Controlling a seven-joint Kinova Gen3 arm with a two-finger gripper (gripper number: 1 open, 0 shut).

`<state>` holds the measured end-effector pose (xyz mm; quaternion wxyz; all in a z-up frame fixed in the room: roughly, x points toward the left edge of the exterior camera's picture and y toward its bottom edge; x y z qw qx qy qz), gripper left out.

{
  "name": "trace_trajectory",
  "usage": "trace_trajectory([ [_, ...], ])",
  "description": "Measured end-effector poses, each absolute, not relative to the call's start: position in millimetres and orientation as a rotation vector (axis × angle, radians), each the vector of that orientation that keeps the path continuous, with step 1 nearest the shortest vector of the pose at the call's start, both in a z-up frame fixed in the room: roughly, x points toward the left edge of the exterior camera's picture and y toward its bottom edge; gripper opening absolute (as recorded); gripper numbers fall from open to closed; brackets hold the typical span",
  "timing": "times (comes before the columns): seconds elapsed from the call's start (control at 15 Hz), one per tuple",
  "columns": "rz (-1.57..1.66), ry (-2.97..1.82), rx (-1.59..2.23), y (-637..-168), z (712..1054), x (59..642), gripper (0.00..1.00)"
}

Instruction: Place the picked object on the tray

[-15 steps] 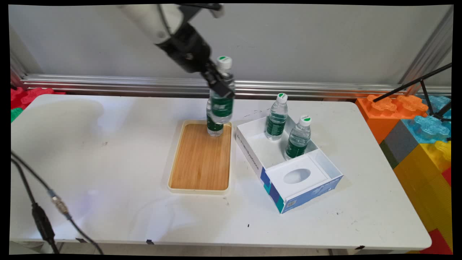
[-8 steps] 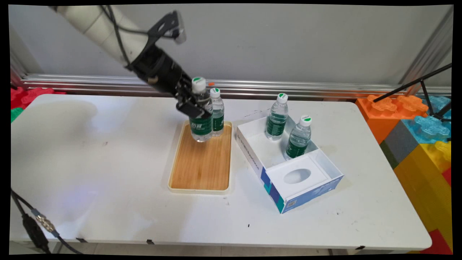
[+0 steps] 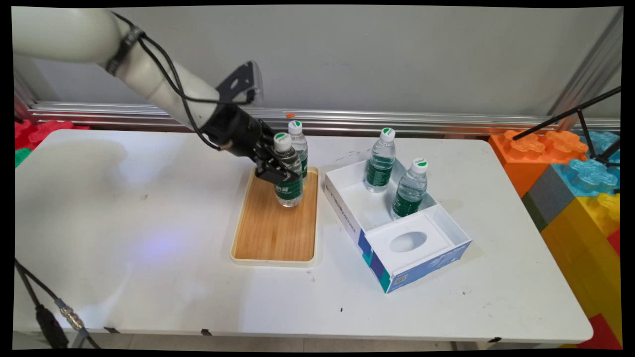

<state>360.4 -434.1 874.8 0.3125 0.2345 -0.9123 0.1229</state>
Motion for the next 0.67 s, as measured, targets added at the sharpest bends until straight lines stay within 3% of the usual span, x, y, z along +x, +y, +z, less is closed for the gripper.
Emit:
trace_trajectory([
  [0.67,0.357,-2.38,0.608,-448,820,348,0.0],
])
